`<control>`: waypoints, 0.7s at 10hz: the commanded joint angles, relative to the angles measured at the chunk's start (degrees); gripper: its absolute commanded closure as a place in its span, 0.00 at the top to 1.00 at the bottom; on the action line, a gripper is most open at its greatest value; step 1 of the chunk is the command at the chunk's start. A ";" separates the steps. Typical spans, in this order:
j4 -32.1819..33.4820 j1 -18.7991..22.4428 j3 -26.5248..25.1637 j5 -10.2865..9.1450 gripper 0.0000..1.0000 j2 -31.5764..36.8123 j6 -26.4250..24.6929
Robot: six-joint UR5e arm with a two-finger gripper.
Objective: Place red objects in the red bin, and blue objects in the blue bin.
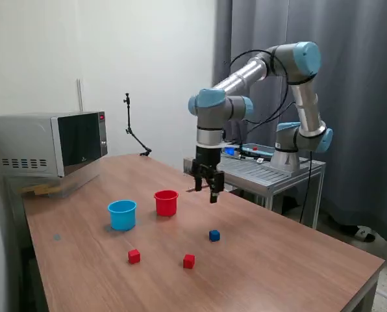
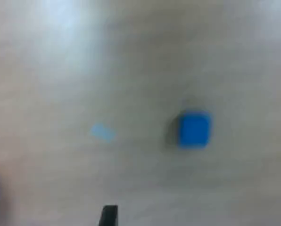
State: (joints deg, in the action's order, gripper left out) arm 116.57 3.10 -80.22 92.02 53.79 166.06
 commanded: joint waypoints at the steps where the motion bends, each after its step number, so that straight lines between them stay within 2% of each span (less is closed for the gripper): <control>1: 4.15 6.11 -9.98 -1.30 1.00 2.80 -0.39; 2: 6.37 6.47 -12.21 -4.19 1.00 2.81 -0.39; 4: 7.35 6.91 -11.89 -4.39 1.00 0.54 -0.56; 7: 8.15 6.92 -6.37 -4.04 1.00 -3.76 -2.31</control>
State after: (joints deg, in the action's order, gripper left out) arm 124.35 9.94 -89.17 87.87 52.29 164.72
